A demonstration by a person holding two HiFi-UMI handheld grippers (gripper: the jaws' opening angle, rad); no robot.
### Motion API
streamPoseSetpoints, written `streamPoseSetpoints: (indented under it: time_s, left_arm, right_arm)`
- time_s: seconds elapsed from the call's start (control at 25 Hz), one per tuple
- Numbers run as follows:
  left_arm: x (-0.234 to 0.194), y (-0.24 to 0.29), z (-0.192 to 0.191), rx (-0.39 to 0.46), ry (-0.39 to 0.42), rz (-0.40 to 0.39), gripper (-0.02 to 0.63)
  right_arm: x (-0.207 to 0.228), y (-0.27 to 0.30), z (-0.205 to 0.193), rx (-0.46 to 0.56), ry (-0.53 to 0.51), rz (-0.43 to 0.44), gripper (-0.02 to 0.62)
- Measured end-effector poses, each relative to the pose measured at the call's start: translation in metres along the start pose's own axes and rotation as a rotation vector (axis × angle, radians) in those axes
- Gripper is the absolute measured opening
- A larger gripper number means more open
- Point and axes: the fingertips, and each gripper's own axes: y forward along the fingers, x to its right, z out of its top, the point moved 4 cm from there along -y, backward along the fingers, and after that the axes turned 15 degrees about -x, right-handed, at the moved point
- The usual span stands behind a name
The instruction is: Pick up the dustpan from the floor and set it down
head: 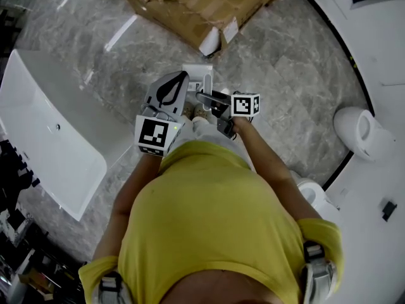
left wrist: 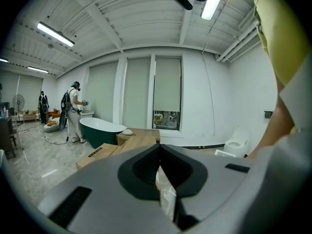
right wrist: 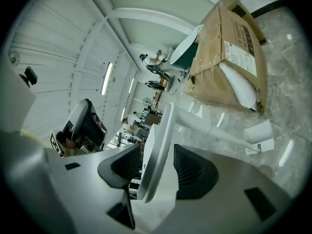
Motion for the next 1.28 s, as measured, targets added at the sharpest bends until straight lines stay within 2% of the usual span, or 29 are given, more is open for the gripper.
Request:
streamPoseSetpoints:
  time_s: [0.08, 0.16, 0.44, 0.6, 1.0, 1.28]
  left_arm:
    - [-0.002, 0.001, 0.0, -0.009, 0.004, -0.009, 0.002]
    - [-0.006, 0.001, -0.001, -0.016, 0.001, -0.014, 0.002]
    - [-0.01, 0.003, 0.0, -0.018, 0.004, -0.037, 0.002]
    - [-0.016, 0.007, 0.0, -0.014, -0.002, -0.044, 0.002]
    - [-0.002, 0.012, 0.005, -0.006, 0.01, -0.097, 0.002]
    - [0.012, 0.01, 0.013, -0.003, 0.033, -0.126, 0.002]
  right_arm:
    - [0.002, -0.001, 0.0, 0.02, 0.016, 0.006, 0.192]
    - [0.003, -0.001, 0.001, 0.041, 0.025, 0.003, 0.118]
    - [-0.012, -0.001, 0.009, 0.054, -0.005, -0.02, 0.12]
    - [-0.044, -0.006, 0.022, 0.108, -0.018, 0.043, 0.126]
    - [-0.144, -0.052, 0.032, 0.157, -0.069, 0.082, 0.133]
    - [-0.174, -0.072, 0.025, 0.214, -0.048, 0.11, 0.137]
